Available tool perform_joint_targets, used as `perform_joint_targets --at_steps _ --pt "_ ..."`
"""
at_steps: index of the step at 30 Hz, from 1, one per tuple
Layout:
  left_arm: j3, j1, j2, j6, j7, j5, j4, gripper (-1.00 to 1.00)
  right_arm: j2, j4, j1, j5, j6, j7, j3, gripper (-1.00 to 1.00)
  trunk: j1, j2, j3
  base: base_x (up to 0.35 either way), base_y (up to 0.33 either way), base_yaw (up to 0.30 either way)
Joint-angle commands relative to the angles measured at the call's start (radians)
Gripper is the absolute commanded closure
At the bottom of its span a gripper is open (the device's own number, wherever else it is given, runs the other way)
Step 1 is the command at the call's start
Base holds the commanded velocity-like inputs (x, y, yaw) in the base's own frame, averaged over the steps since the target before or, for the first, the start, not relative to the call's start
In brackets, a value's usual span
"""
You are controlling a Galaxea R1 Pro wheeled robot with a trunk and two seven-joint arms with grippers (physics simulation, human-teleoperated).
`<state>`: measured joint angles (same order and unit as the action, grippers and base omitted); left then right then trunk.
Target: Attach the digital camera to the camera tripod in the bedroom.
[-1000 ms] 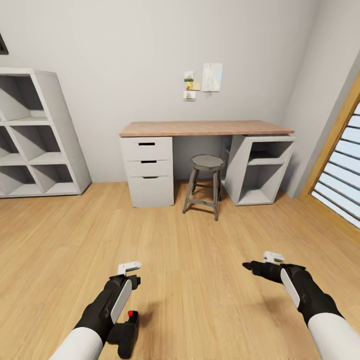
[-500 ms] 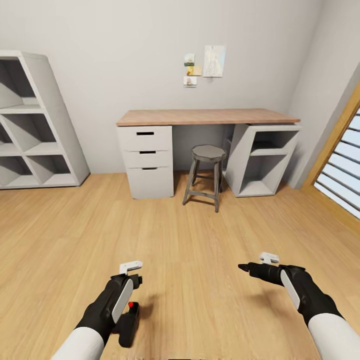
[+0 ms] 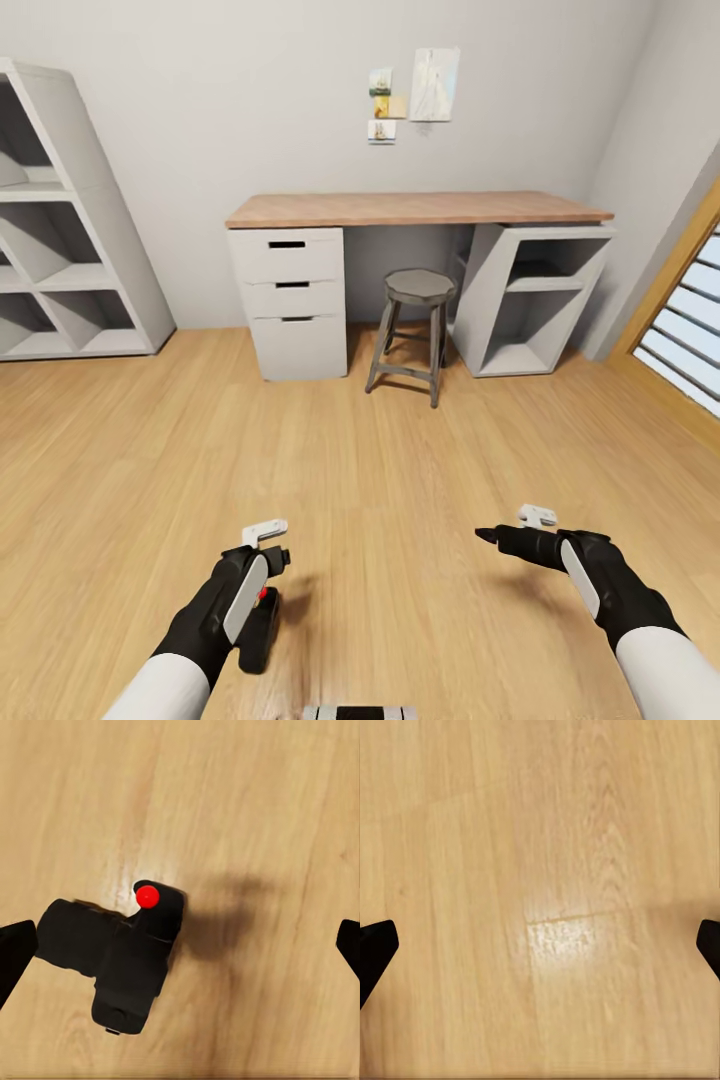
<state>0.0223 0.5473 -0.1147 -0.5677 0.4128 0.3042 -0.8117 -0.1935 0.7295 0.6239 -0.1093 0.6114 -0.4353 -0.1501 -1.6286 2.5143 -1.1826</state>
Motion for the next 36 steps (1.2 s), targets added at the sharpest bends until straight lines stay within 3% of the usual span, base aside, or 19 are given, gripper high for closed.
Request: perform_joint_targets --at_steps 1,15,24,36 --pt "0.003 0.0 0.0 -0.002 0.009 0.011 -0.001 -1.0 0.0 0.001 0.0 -0.01 0.008 0.001 -0.002 -1.0 0.0 0.001 -0.005 0.0 0.0 0.0" --pt "0.006 0.0 0.004 -0.001 0.016 0.007 0.006 -1.0 0.003 -0.006 0.0 -0.01 0.0 0.008 -0.001 -1.0 -0.006 0.004 -0.059 0.0 0.0 0.0" --pt "0.009 0.0 0.006 -0.003 0.015 0.004 0.012 -1.0 0.005 -0.051 0.0 0.036 -0.004 0.013 0.002 -1.0 -0.011 0.006 -0.094 0.0 0.0 0.0" --pt "0.01 0.0 0.006 -0.006 0.016 0.003 0.01 -1.0 0.005 -0.054 0.0 0.045 -0.004 0.015 0.003 -1.0 -0.016 0.009 -0.14 0.0 0.0 0.0"
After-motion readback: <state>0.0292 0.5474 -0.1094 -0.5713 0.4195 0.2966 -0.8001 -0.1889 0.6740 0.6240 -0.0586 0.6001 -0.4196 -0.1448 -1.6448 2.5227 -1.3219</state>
